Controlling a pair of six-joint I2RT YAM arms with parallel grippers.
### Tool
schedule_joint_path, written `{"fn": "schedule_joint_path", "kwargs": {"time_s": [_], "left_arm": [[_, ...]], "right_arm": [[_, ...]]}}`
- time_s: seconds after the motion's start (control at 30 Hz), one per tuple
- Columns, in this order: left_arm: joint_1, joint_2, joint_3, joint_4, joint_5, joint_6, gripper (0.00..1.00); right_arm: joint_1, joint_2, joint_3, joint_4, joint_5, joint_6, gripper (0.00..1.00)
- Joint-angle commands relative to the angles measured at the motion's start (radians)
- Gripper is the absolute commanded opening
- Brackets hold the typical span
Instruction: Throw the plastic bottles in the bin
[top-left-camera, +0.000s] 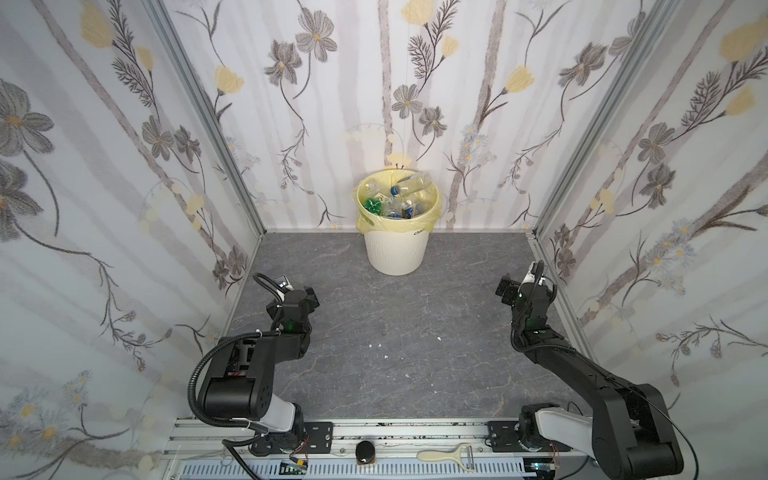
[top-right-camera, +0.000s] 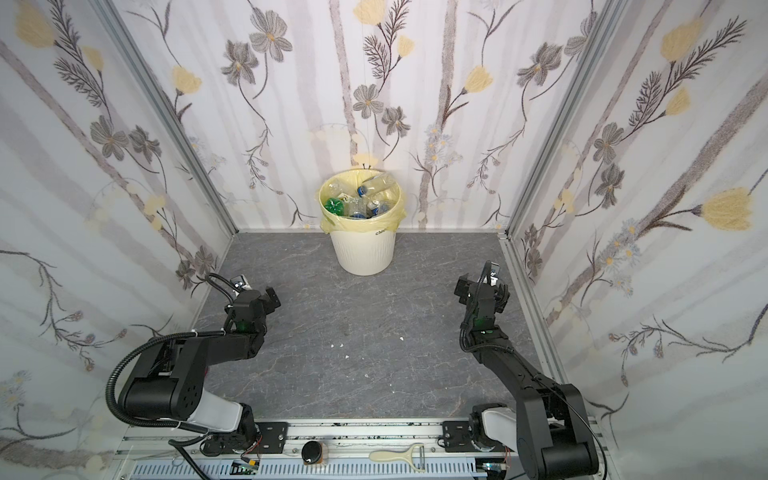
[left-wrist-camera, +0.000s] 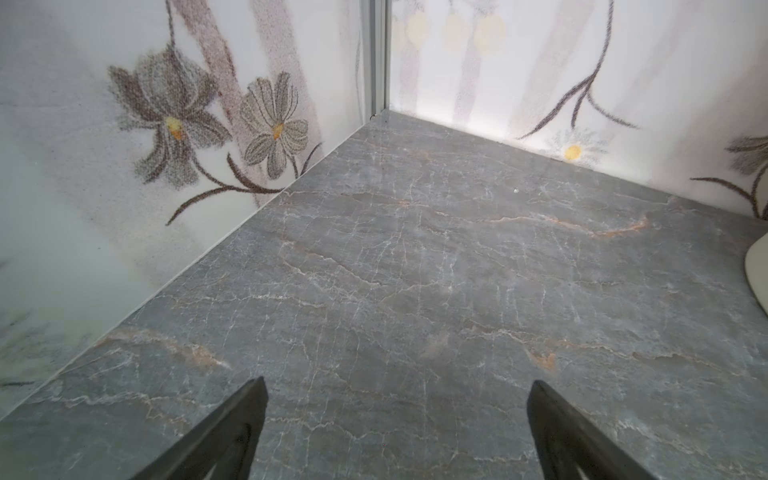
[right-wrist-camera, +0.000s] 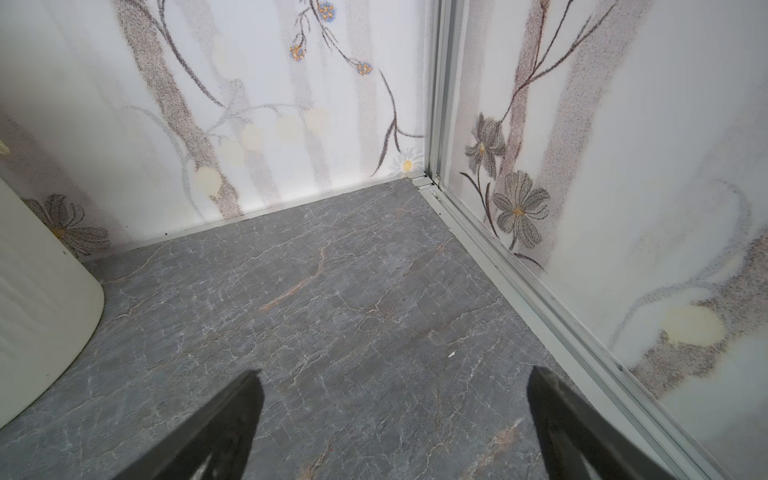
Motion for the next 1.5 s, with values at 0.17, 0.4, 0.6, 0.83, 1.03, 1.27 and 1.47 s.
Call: {"fn": "schedule_joint_path", "kwargs": {"time_s": [0.17,0.4,0.6,0.83,1.03,1.27,1.47], "left_arm": [[0.001,0.021,-0.112,0.363,0.157,0.086,1.00],[0.002,0.072,-0.172,0.527,0.236,0.120,1.00],[-0.005,0.072,-0.173,0.527,0.223,0.123,1.00],[-0.005,0.071,-0.173,0.528,0.222,0.123,1.00],[-0.005,0.072,-0.173,0.527,0.222,0.122,1.00],[-0.003,0.071,-0.173,0.527,0.224,0.122,1.00],[-0.003,0.071,-0.173,0.527,0.224,0.122,1.00]], "right_arm": [[0.002,0.056,-0.123,0.394,0.043,-0.099,1.00],[0.015,0.092,-0.283,0.761,-0.002,-0.167,1.00],[0.018,0.080,-0.311,0.796,0.007,-0.166,1.00],[0.006,0.082,-0.388,0.921,-0.065,-0.163,1.00],[-0.010,0.131,-0.317,0.828,-0.080,-0.146,1.00],[-0.082,0.144,-0.288,0.790,-0.161,-0.090,1.00],[-0.082,0.141,-0.291,0.791,-0.160,-0.091,1.00]]}}
